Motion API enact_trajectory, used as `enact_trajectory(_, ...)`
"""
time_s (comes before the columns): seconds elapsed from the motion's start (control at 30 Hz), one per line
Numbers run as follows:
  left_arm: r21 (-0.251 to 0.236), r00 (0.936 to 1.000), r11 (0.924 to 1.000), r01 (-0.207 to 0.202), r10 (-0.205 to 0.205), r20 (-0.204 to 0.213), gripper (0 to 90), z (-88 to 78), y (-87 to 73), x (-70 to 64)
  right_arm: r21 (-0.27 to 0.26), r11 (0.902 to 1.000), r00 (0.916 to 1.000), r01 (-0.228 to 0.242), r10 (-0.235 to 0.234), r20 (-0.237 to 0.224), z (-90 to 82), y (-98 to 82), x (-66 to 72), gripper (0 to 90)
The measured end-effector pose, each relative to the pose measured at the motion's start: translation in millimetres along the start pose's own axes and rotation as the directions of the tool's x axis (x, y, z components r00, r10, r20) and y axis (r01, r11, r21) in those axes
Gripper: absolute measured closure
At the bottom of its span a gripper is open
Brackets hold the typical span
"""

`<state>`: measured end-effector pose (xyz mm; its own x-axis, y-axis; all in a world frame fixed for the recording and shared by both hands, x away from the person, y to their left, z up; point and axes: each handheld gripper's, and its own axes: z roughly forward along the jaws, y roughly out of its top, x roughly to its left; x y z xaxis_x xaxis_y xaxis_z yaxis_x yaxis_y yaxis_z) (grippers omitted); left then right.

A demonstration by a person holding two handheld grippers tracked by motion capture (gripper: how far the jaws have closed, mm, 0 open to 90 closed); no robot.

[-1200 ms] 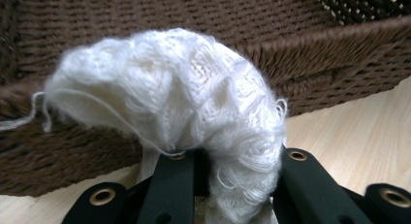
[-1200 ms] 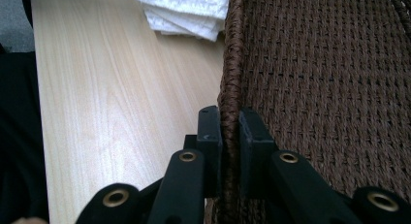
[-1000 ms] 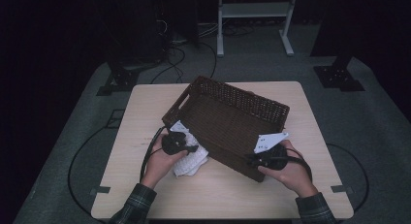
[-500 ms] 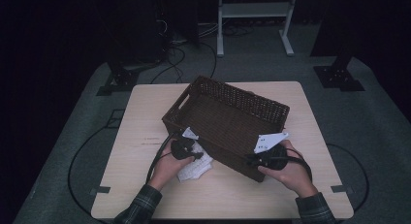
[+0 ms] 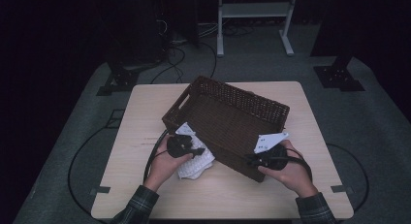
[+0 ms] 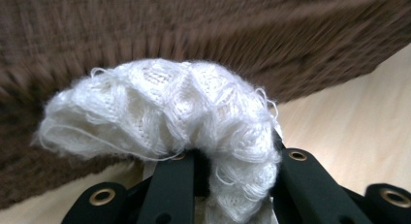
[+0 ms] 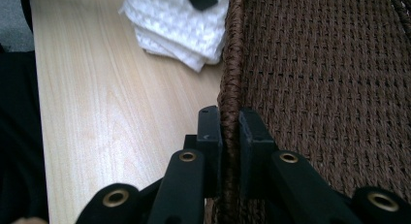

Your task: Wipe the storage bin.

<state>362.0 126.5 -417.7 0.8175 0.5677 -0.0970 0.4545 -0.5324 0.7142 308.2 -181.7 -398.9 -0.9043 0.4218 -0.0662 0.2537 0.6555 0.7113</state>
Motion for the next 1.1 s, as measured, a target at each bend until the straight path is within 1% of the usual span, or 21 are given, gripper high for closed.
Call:
enact_trajectory(0.07, -0.013, 0.9999, 0.9998, -0.015, 0.015, -0.005, 74.8, -4.8, 3.1, -2.6, 0.000, 1.0000, 1.0000, 0.000, 0.000, 0.001, -0.1, 0.0, 0.0, 80.6)
enact_trajectory(0.17, -0.040, 0.9999, 0.9990, -0.017, 0.017, 0.000, 74.8, -10.4, 5.3, -4.4, 0.000, 1.0000, 1.0000, 0.001, -0.001, 0.003, 0.0, 0.1, 0.2, 80.7)
enact_trajectory(0.2, -0.054, 0.9999, 0.9985, -0.011, 0.012, 0.004, 74.8, -13.0, 6.5, -4.9, 0.001, 1.0000, 1.0000, 0.001, -0.001, 0.004, 0.0, 0.2, 0.4, 80.7)
enact_trajectory(0.33, -0.122, 0.9998, 0.9926, -0.002, 0.004, 0.018, 74.7, -25.9, 11.9, -6.3, 0.001, 1.0000, 1.0000, 0.000, 0.000, 0.003, 0.2, 0.3, 0.4, 80.7)
enact_trajectory(0.4, -0.133, 0.9998, 0.9910, -0.004, 0.007, 0.016, 74.6, -28.6, 13.8, -7.0, 0.001, 1.0000, 1.0000, 0.002, -0.002, 0.003, 0.2, 0.3, 0.4, 80.7)
enact_trajectory(0.47, -0.132, 0.9999, 0.9912, -0.007, 0.009, 0.014, 74.7, -26.4, 13.0, -7.4, 0.001, 1.0000, 1.0000, 0.001, -0.001, 0.003, 0.2, 0.3, 0.4, 80.7)
enact_trajectory(0.73, -0.094, 0.9992, 0.9955, -0.002, 0.006, 0.041, 75.1, -11.0, 6.0, -7.7, 0.001, 1.0000, 1.0000, 0.000, 0.000, 0.002, 0.3, 0.2, 0.2, 80.7)
enact_trajectory(0.87, -0.055, 0.9987, 0.9984, -0.014, 0.017, 0.049, 75.2, -1.0, 3.3, -9.5, 0.001, 1.0000, 1.0000, 0.001, -0.001, 0.002, 0.2, 0.1, 0.2, 80.7)
enact_trajectory(1.0, -0.028, 0.9983, 0.9996, -0.008, 0.009, 0.058, 75.1, 8.2, 0.0, -9.6, 0.001, 1.0000, 1.0000, 0.000, 0.000, 0.001, 0.2, 0.0, 0.0, 80.7)
enact_trajectory(1.03, -0.010, 0.9980, 0.9998, -0.016, 0.017, 0.061, 75.1, 11.2, -1.0, -10.0, 0.001, 1.0000, 1.0000, 0.000, 0.000, 0.000, 0.2, 0.0, 0.1, 80.7)
enact_trajectory(1.07, 0.000, 0.9979, 0.9999, -0.016, 0.016, 0.063, 75.1, 15.6, -2.1, -11.3, 0.001, 1.0000, 1.0000, -0.001, 0.001, 0.000, 0.2, 0.0, 0.0, 80.7)
enact_trajectory(1.1, 0.019, 0.9976, 0.9995, -0.027, 0.026, 0.064, 75.1, 19.8, -3.2, -11.6, 0.001, 1.0000, 1.0000, 0.000, 0.000, -0.001, 0.2, 0.0, -0.1, 80.7)
